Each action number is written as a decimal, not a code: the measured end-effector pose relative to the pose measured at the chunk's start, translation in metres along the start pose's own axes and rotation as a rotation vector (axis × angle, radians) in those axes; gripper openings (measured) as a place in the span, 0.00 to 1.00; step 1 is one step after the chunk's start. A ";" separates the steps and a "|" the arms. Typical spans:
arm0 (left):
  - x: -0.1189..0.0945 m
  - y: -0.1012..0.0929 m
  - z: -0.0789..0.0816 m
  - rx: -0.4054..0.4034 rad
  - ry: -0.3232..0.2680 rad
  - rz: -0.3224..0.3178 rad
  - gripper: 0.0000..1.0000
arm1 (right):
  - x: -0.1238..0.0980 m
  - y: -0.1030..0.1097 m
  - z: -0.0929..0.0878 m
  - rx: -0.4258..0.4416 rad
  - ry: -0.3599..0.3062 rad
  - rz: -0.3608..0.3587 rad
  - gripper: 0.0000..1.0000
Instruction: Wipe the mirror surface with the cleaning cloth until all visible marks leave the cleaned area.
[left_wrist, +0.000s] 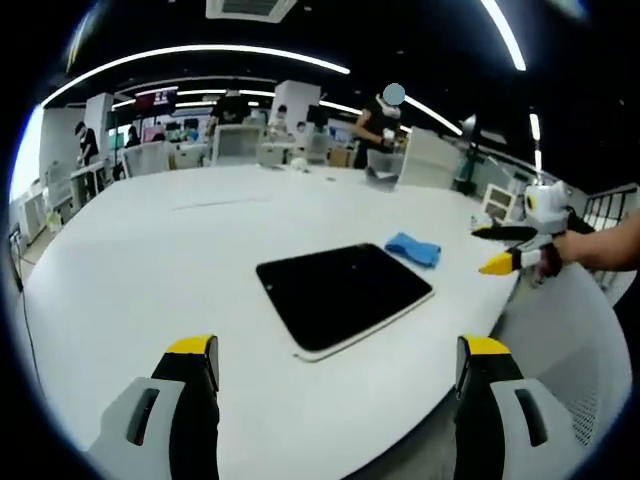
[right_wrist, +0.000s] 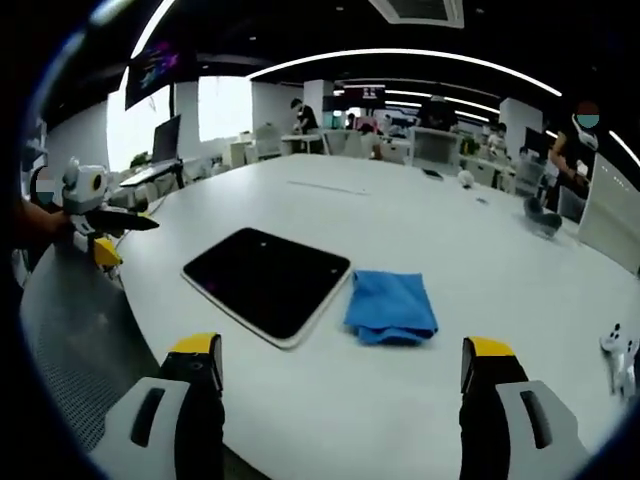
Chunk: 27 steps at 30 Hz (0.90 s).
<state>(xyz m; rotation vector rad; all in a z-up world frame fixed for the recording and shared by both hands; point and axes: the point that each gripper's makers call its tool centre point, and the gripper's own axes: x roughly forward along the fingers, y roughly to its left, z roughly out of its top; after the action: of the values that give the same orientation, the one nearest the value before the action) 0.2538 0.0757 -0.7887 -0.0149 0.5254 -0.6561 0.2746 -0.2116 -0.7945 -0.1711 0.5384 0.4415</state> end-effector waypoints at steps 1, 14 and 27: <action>-0.001 0.000 0.001 0.001 -0.006 0.004 0.99 | 0.000 0.000 0.001 -0.003 -0.004 0.000 0.99; 0.000 -0.008 0.014 0.019 -0.015 -0.027 0.99 | -0.001 0.000 -0.001 -0.016 0.006 0.000 1.00; 0.000 0.001 0.021 0.026 -0.044 0.026 0.99 | -0.003 -0.006 0.000 0.015 -0.005 -0.022 1.00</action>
<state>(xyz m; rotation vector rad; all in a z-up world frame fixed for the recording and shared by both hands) 0.2639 0.0732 -0.7709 0.0020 0.4742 -0.6363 0.2748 -0.2183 -0.7930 -0.1615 0.5342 0.4162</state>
